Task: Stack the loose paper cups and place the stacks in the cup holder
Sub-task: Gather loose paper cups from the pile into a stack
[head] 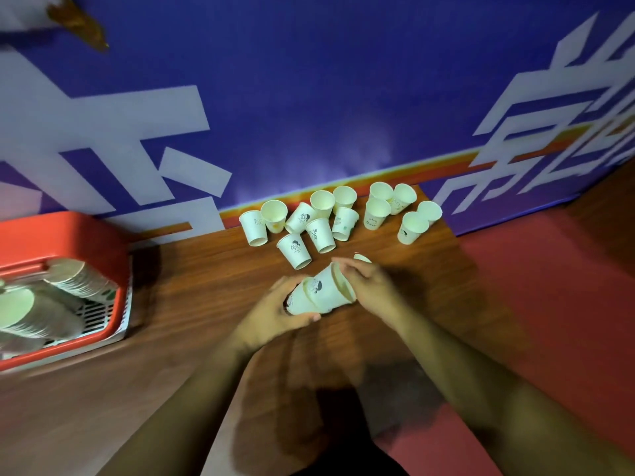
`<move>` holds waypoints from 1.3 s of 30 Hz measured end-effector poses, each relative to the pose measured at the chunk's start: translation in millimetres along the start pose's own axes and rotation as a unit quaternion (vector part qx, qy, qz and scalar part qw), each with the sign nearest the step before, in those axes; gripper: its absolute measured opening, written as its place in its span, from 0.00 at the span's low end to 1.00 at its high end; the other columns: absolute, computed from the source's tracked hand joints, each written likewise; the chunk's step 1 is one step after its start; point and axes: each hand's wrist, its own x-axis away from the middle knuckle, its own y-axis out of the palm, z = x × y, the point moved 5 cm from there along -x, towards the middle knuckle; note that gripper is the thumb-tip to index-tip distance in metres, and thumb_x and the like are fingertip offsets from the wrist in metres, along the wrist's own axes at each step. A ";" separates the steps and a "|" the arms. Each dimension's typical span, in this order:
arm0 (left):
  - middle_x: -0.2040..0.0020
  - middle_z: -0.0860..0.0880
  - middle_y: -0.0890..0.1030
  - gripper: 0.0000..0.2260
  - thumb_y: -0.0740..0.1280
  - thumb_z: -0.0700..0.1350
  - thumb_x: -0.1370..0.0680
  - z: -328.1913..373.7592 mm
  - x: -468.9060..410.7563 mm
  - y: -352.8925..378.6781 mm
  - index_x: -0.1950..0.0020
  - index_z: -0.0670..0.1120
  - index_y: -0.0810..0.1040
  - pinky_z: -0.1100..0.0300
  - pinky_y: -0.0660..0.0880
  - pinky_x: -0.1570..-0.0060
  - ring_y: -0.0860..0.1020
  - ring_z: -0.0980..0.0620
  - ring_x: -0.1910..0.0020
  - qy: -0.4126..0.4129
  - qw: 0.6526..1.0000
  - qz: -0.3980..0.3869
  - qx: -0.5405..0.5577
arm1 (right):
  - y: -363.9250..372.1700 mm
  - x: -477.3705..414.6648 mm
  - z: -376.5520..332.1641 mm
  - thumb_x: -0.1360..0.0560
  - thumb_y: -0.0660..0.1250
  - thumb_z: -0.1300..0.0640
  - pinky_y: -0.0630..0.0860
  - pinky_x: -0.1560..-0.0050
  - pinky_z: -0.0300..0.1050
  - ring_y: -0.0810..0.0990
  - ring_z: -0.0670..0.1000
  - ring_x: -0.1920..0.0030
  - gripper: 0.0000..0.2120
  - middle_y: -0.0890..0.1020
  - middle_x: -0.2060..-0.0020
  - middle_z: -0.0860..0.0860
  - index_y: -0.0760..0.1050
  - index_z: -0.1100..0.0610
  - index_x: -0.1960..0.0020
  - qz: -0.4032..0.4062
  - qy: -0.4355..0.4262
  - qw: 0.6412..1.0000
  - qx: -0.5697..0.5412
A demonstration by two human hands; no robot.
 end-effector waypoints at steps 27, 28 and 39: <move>0.43 0.54 0.78 0.30 0.79 0.49 0.29 -59.9 -32.6 63.9 0.35 0.44 0.68 0.66 0.77 0.53 0.78 0.58 0.47 -0.274 0.922 0.218 0.164 | -15.6 -202.2 125.8 0.23 0.64 0.46 0.67 0.33 0.54 0.68 0.60 0.32 0.27 0.70 0.32 0.59 0.66 0.56 0.27 -0.028 0.018 0.966 0.257; 0.42 0.52 0.78 0.33 0.80 0.51 0.31 -64.5 -29.6 62.7 0.34 0.44 0.68 0.65 0.77 0.52 0.79 0.57 0.46 -0.280 0.917 0.227 0.171 | -10.5 -206.1 128.1 0.22 0.64 0.48 0.68 0.34 0.53 0.70 0.60 0.34 0.23 0.73 0.35 0.60 0.70 0.57 0.30 -0.040 0.003 0.963 0.265; 0.42 0.54 0.80 0.29 0.79 0.38 0.30 -86.9 -30.1 57.9 0.33 0.49 0.70 0.68 0.76 0.51 0.80 0.62 0.48 -0.300 0.916 0.243 0.109 | -33.6 -171.7 91.1 0.26 0.71 0.59 0.68 0.44 0.35 0.73 0.46 0.42 0.07 0.74 0.39 0.49 0.83 0.61 0.51 -0.071 -0.098 0.989 0.083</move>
